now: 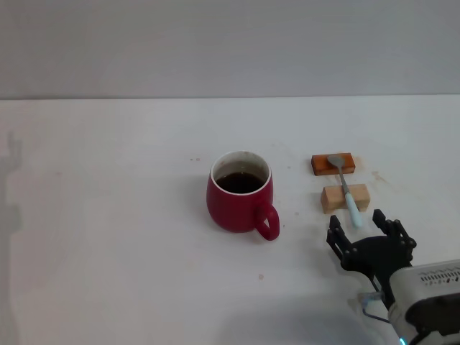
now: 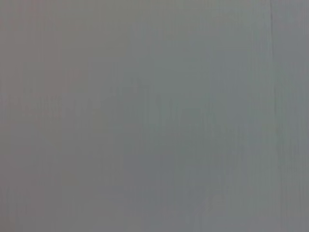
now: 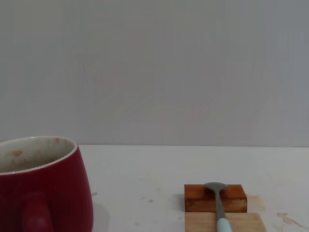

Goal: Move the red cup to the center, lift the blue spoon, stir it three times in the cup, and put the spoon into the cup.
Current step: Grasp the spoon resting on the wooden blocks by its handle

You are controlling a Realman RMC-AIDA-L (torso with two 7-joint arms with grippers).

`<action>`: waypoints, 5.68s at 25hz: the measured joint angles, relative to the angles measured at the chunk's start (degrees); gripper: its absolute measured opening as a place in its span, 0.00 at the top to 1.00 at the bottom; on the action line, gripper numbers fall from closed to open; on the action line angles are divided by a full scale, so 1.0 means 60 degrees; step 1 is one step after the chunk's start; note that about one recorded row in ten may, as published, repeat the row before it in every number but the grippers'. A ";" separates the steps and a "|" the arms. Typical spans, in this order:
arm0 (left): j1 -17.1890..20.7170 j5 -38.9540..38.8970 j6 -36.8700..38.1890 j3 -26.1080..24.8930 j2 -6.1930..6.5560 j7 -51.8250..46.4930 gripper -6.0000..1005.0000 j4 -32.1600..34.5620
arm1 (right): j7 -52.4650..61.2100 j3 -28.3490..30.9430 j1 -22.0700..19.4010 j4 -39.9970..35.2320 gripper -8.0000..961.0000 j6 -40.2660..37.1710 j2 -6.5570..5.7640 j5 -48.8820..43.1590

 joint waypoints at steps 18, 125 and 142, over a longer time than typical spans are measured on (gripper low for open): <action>-0.0050 0.0000 0.0049 -0.0057 0.0017 -0.0001 0.33 0.0001 | 0.0013 0.0001 0.0690 -0.0364 0.23 0.0157 0.0049 0.0475; -0.0077 0.0000 0.0045 -0.0057 0.0074 -0.0005 0.34 0.0030 | 0.0027 0.0016 0.1000 -0.0554 0.81 0.0184 0.0038 0.1007; -0.0077 0.0000 0.0051 -0.0056 0.0059 0.0014 0.34 0.0030 | -0.0021 -0.0067 0.1030 -0.0554 0.84 0.0169 -0.0004 0.1106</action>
